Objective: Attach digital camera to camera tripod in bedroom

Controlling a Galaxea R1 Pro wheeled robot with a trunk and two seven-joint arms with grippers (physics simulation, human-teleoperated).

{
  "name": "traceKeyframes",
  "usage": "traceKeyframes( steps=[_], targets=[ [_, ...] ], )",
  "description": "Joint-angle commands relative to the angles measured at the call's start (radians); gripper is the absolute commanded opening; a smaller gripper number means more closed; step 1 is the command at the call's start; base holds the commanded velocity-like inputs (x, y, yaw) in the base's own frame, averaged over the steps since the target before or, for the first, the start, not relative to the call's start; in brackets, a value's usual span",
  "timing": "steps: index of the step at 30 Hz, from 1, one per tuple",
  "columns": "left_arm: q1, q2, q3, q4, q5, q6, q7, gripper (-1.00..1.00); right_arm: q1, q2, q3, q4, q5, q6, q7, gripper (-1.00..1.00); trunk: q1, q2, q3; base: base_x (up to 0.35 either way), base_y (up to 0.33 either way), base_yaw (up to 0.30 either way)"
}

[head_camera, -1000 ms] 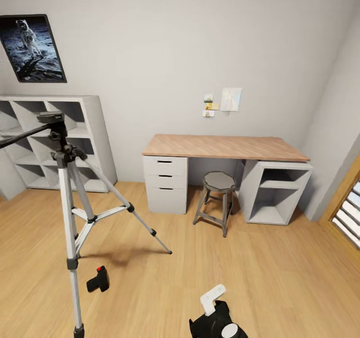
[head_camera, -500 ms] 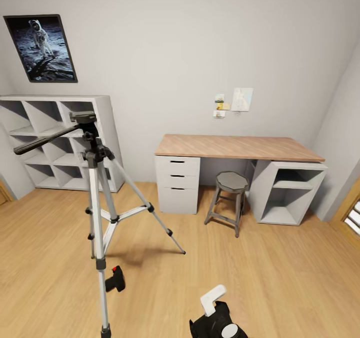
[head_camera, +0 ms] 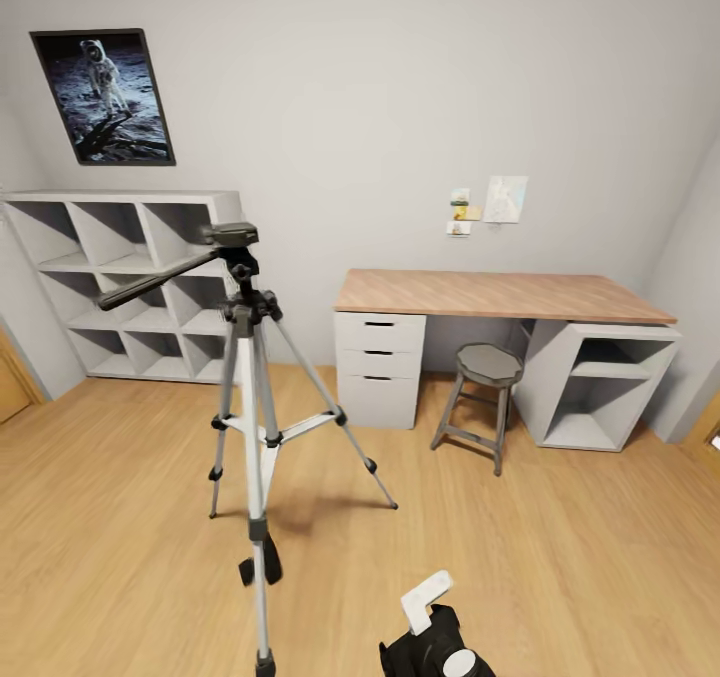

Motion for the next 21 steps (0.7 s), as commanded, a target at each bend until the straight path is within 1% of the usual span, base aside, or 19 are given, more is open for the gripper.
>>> traceKeyframes(
  steps=[1,11,16,21],
  targets=[
    [0.000,0.000,0.001,-0.002,0.011,0.004,0.005,1.00,-0.001,0.000,0.001,-0.001,0.006,0.006,0.000,1.00,0.000,-0.001,-0.001,-0.005,0.326,0.000],
    [0.000,0.000,0.001,-0.002,0.011,0.004,0.005,1.00,-0.001,0.000,-0.004,-0.002,0.003,0.008,0.000,1.00,0.000,-0.001,-0.001,-0.068,0.326,-0.039],
    [0.000,0.000,0.001,-0.002,0.010,0.004,0.005,1.00,-0.001,-0.001,-0.007,-0.001,0.001,0.009,0.000,1.00,0.000,-0.001,-0.001,-0.102,0.326,-0.101],
    [0.000,0.000,0.001,-0.001,0.010,0.004,0.005,1.00,-0.001,-0.002,-0.009,-0.005,-0.001,0.009,0.000,1.00,0.000,-0.001,-0.001,-0.104,0.326,-0.156]
  ],
)
